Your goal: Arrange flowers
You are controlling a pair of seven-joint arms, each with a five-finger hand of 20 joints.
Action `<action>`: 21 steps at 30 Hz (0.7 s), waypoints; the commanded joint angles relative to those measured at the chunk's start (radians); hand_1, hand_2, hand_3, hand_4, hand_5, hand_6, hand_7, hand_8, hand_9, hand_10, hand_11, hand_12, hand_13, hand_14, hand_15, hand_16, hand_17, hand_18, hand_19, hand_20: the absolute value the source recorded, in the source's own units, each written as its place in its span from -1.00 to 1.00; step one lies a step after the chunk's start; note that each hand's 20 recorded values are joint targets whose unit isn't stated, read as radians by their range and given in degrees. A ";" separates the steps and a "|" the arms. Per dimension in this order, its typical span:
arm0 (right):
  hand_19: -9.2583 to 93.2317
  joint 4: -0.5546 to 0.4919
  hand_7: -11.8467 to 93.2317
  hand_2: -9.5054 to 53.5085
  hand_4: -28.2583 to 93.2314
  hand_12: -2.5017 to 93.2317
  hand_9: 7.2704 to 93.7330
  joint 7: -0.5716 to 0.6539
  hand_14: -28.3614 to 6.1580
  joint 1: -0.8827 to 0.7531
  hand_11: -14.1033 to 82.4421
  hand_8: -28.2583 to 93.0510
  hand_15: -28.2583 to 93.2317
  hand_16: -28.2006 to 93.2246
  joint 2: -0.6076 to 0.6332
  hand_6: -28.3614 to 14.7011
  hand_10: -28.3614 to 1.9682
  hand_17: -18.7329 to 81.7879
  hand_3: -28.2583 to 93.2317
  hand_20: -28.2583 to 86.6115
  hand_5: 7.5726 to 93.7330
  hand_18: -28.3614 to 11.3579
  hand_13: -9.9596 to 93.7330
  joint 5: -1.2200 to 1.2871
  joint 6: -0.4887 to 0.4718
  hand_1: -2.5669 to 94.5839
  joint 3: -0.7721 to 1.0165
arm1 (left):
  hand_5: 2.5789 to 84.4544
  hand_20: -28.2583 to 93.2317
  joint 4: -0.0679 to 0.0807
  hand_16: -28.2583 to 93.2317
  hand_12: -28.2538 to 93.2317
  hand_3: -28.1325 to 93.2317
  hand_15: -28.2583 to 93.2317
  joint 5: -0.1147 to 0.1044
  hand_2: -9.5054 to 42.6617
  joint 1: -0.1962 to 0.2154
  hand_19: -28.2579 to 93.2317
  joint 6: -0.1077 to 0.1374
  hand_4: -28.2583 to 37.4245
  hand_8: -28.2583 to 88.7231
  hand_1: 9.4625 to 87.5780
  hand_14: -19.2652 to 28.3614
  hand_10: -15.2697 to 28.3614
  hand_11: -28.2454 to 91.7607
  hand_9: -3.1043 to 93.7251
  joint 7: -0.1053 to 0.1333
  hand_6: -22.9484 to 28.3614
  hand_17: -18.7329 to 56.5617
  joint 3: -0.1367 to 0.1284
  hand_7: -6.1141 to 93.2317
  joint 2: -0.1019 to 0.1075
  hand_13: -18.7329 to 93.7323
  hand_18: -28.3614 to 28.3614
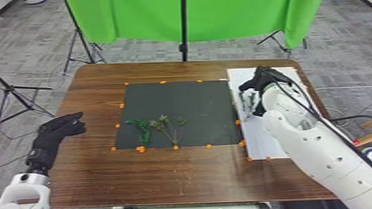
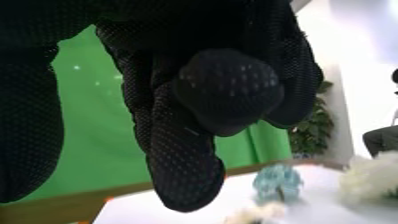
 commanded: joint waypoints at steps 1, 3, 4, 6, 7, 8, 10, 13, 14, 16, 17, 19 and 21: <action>1.00 0.015 -0.50 -1.00 -0.74 -0.36 0.91 0.028 0.53 -0.019 0.13 -0.65 0.49 -0.10 -0.038 0.04 -0.01 0.78 0.42 0.40 0.62 -0.13 1.00 0.018 -0.066 -0.34 -0.023 | 0.10 -0.25 0.005 -0.57 -0.33 0.46 -0.06 0.004 -0.68 -0.001 -0.38 -0.010 -0.77 -0.64 -0.32 0.60 0.33 -0.12 0.11 -0.007 0.07 -0.31 0.008 -0.55 -0.009 0.11 0.44; 1.00 0.017 -0.51 -1.00 -0.73 -0.36 0.93 0.028 0.53 -0.027 0.13 -0.65 0.50 -0.10 -0.042 0.02 -0.03 0.80 0.41 0.39 0.64 -0.11 1.00 0.006 -0.079 -0.35 -0.027 | 0.11 -0.25 0.005 -0.57 -0.33 0.46 -0.06 0.004 -0.68 -0.001 -0.38 -0.012 -0.77 -0.64 -0.32 0.60 0.33 -0.12 0.11 -0.007 0.07 -0.31 0.008 -0.55 -0.010 0.11 0.44; 1.00 0.018 -0.51 -1.00 -0.73 -0.36 0.93 0.024 0.53 -0.031 0.13 -0.65 0.50 -0.11 -0.044 0.02 -0.03 0.80 0.41 0.39 0.64 -0.10 1.00 -0.007 -0.084 -0.35 -0.029 | 0.11 -0.25 0.004 -0.57 -0.33 0.46 -0.06 0.004 -0.68 0.000 -0.38 -0.011 -0.77 -0.64 -0.32 0.60 0.33 -0.12 0.11 -0.007 0.07 -0.31 0.007 -0.55 -0.010 0.11 0.44; 1.00 0.017 -0.51 -1.00 -0.72 -0.36 0.93 0.022 0.53 -0.036 0.12 -0.65 0.51 -0.11 -0.046 0.02 -0.03 0.80 0.41 0.39 0.65 -0.10 1.00 -0.025 -0.084 -0.35 -0.038 | 0.11 -0.25 0.004 -0.57 -0.33 0.46 -0.06 0.003 -0.68 0.004 -0.38 -0.011 -0.77 -0.64 -0.33 0.60 0.33 -0.12 0.11 -0.007 0.07 -0.31 0.004 -0.55 -0.012 0.11 0.44; 1.00 0.016 -0.51 -1.00 -0.72 -0.36 0.93 0.020 0.53 -0.038 0.12 -0.65 0.51 -0.11 -0.045 0.01 -0.03 0.81 0.41 0.39 0.65 -0.10 1.00 -0.034 -0.082 -0.36 -0.041 | 0.11 -0.25 0.004 -0.57 -0.33 0.46 -0.06 0.003 -0.68 0.004 -0.38 -0.011 -0.77 -0.64 -0.33 0.60 0.33 -0.12 0.11 -0.007 0.07 -0.31 0.003 -0.55 -0.012 0.11 0.44; 1.00 0.013 -0.51 -1.00 -0.72 -0.36 0.93 0.020 0.53 -0.040 0.12 -0.64 0.51 -0.12 -0.043 0.01 -0.03 0.81 0.41 0.39 0.65 -0.10 1.00 -0.049 -0.079 -0.36 -0.048 | 0.11 -0.25 0.003 -0.57 -0.33 0.46 -0.06 0.004 -0.68 0.004 -0.38 -0.010 -0.77 -0.64 -0.33 0.60 0.33 -0.12 0.11 -0.009 0.07 -0.31 0.004 -0.55 -0.012 0.11 0.44; 1.00 0.009 -0.51 -1.00 -0.72 -0.36 0.93 0.011 0.53 -0.044 0.13 -0.64 0.51 -0.12 -0.042 0.01 -0.03 0.81 0.41 0.39 0.65 -0.10 1.00 -0.089 -0.077 -0.36 -0.057 | 0.11 -0.25 0.002 -0.57 -0.33 0.46 -0.06 0.003 -0.68 0.006 -0.38 -0.009 -0.77 -0.64 -0.32 0.61 0.33 -0.12 0.11 -0.010 0.07 -0.31 0.003 -0.55 -0.012 0.11 0.44; 1.00 0.011 -0.50 -1.00 -0.71 -0.36 0.93 0.006 0.53 -0.052 0.12 -0.64 0.51 -0.13 -0.050 0.01 -0.03 0.81 0.41 0.38 0.66 -0.09 1.00 -0.087 -0.062 -0.37 -0.064 | 0.11 -0.25 0.001 -0.57 -0.33 0.46 -0.06 0.004 -0.68 0.008 -0.38 -0.009 -0.77 -0.64 -0.32 0.61 0.33 -0.12 0.11 -0.010 0.07 -0.31 0.003 -0.55 -0.013 0.11 0.44; 1.00 0.016 -0.49 -1.00 -0.71 -0.36 0.93 0.001 0.53 -0.056 0.12 -0.64 0.52 -0.13 -0.054 0.01 -0.03 0.81 0.41 0.38 0.67 -0.09 1.00 -0.098 -0.058 -0.36 -0.070 | 0.11 -0.25 0.001 -0.57 -0.33 0.46 -0.06 0.004 -0.68 0.008 -0.38 -0.009 -0.77 -0.64 -0.32 0.61 0.33 -0.12 0.11 -0.010 0.07 -0.31 0.003 -0.55 -0.014 0.11 0.44; 1.00 0.025 -0.49 -1.00 -0.71 -0.36 0.94 -0.008 0.53 -0.064 0.12 -0.64 0.52 -0.13 -0.061 0.01 -0.03 0.81 0.41 0.38 0.68 -0.09 1.00 -0.118 -0.039 -0.32 -0.088 | 0.11 -0.25 0.003 -0.57 -0.33 0.46 -0.06 0.004 -0.67 0.004 -0.38 -0.010 -0.77 -0.64 -0.32 0.61 0.33 -0.12 0.11 -0.009 0.07 -0.31 0.005 -0.55 -0.016 0.11 0.44; 1.00 0.026 -0.47 -1.00 -0.70 -0.36 0.94 -0.017 0.54 -0.070 0.13 -0.64 0.52 -0.13 -0.065 0.01 -0.03 0.81 0.42 0.37 0.69 -0.08 1.00 -0.128 -0.035 -0.26 -0.096 | 0.11 -0.25 0.000 -0.57 -0.33 0.46 -0.06 0.005 -0.67 0.009 -0.38 -0.010 -0.77 -0.64 -0.32 0.60 0.33 -0.12 0.11 -0.009 0.07 -0.31 0.004 -0.55 -0.018 0.11 0.44; 1.00 0.026 -0.40 -1.00 -0.70 -0.35 0.94 -0.027 0.56 -0.081 0.16 -0.62 0.53 -0.13 -0.069 0.06 0.03 0.82 0.44 0.38 0.72 -0.08 1.00 -0.142 -0.019 -0.17 -0.114 | 0.11 -0.25 0.003 -0.57 -0.33 0.46 -0.06 0.006 -0.67 0.004 -0.38 -0.014 -0.77 -0.64 -0.32 0.60 0.33 -0.12 0.11 -0.011 0.07 -0.31 0.007 -0.55 -0.016 0.11 0.44; 1.00 0.032 -0.34 -1.00 -0.69 -0.36 0.95 -0.031 0.59 -0.084 0.18 -0.44 0.55 -0.14 -0.078 0.08 0.06 0.83 0.41 0.39 0.73 -0.07 1.00 -0.139 -0.007 -0.06 -0.131 | 0.11 -0.25 0.003 -0.57 -0.33 0.46 -0.06 0.005 -0.67 0.004 -0.38 -0.014 -0.77 -0.64 -0.32 0.60 0.34 -0.12 0.11 -0.009 0.07 -0.31 0.007 -0.55 -0.017 0.11 0.44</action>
